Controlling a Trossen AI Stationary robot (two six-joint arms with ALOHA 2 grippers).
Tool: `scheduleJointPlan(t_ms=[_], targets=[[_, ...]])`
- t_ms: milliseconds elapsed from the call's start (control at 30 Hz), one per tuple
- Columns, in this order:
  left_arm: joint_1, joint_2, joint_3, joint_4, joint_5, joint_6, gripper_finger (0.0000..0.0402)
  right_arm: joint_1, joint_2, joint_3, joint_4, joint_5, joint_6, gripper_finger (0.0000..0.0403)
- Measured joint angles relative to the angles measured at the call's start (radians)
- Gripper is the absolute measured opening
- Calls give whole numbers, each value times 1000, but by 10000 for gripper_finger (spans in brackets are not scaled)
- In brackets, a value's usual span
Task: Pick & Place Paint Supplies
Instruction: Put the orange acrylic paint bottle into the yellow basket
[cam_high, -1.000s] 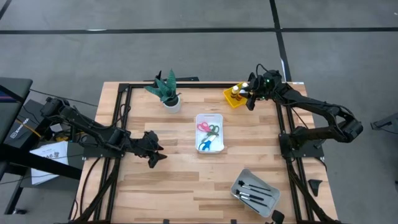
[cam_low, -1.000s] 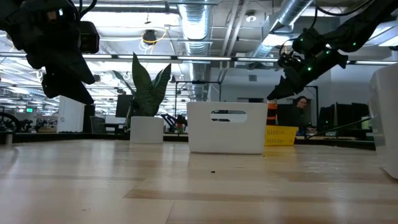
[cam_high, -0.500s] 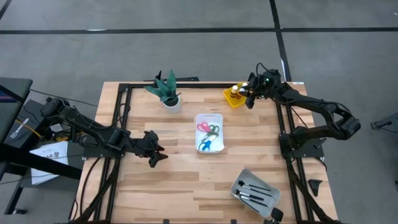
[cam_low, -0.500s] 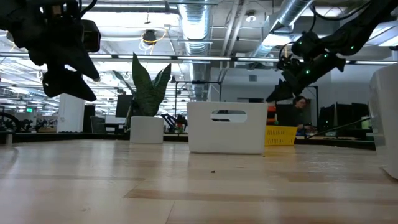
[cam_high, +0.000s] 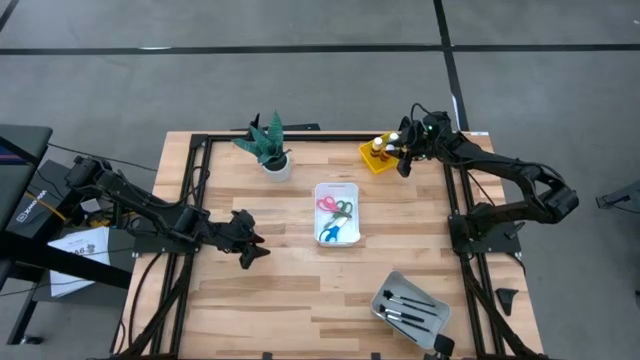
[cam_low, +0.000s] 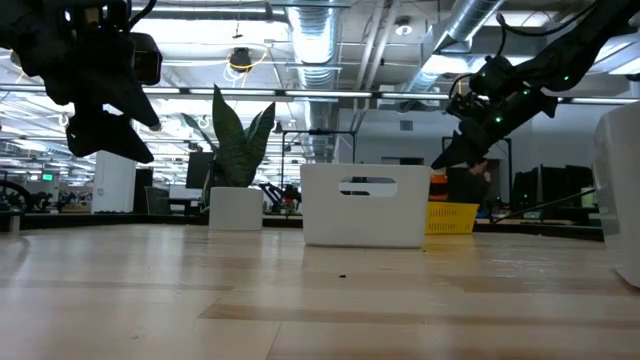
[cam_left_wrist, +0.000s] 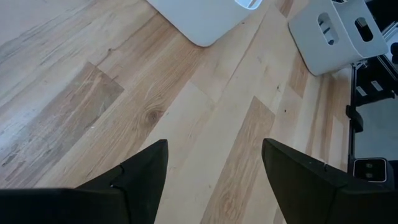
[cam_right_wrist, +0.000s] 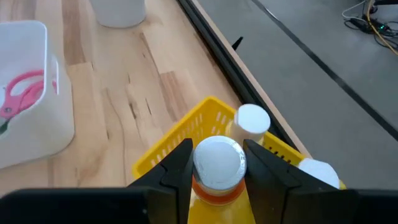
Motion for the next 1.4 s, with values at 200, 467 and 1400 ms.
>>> scheduleJointPlan(t_ms=[200, 467, 1400], targets=[[0, 0, 0, 0, 0, -1, 254, -3, 0, 0, -20, 0, -36, 108], [0, 0, 0, 0, -1, -3, 254, -28, 39, 0, -21, 0, -50, 108], [0, 0, 0, 6, 0, -53, 254, -28, 98, -1, 49, 71, 143, 108]])
